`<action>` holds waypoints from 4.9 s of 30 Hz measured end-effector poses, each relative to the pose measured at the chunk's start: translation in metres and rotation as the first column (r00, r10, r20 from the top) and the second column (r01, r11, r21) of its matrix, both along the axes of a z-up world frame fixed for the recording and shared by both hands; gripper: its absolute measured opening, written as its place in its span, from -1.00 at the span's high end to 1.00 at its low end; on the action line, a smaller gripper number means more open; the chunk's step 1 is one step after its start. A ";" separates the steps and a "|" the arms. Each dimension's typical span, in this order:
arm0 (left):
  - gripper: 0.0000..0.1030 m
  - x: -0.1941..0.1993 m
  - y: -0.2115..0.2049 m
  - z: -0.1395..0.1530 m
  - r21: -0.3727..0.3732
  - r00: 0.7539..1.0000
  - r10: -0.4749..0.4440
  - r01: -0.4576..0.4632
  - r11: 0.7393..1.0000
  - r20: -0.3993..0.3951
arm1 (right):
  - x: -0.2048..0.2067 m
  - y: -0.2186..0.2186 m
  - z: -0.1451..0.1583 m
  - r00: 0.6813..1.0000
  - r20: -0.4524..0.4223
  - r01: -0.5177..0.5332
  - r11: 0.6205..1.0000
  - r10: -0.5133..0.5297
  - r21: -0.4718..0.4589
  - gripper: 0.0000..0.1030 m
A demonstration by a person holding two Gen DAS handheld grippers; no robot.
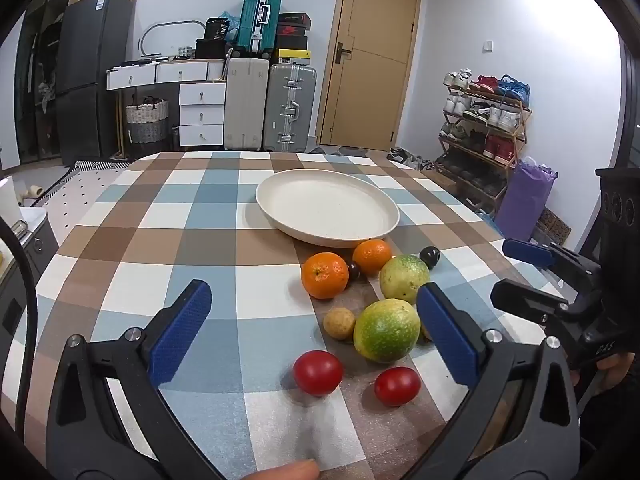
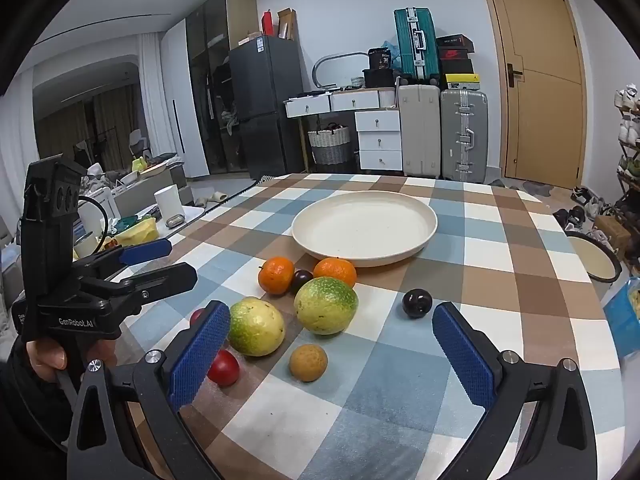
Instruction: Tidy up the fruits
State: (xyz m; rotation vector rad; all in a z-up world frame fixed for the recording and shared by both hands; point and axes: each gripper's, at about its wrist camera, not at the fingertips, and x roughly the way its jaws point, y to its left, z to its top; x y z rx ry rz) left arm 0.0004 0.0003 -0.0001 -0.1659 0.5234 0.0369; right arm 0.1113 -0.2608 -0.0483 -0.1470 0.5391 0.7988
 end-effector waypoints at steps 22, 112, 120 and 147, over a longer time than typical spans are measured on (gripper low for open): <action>-0.99 0.000 0.000 0.000 0.006 1.000 0.004 -0.004 1.000 0.016 | 0.001 -0.001 -0.001 1.000 -0.005 0.002 1.000 -0.002 -0.006 -1.00; -0.99 0.000 0.011 -0.003 0.000 0.999 -0.004 0.004 1.000 -0.051 | 0.022 0.008 -0.016 0.994 -0.110 0.016 0.995 -0.027 -0.099 -1.00; -0.99 0.002 0.020 -0.011 0.034 0.990 0.000 0.005 0.999 -0.142 | 0.024 0.017 -0.027 0.987 -0.161 -0.018 0.982 -0.013 -0.189 -1.00; 0.36 0.030 0.008 -0.049 -0.080 0.927 -0.165 0.147 0.986 -0.337 | 0.023 0.046 -0.050 0.965 -0.256 -0.126 0.953 0.053 -0.275 0.08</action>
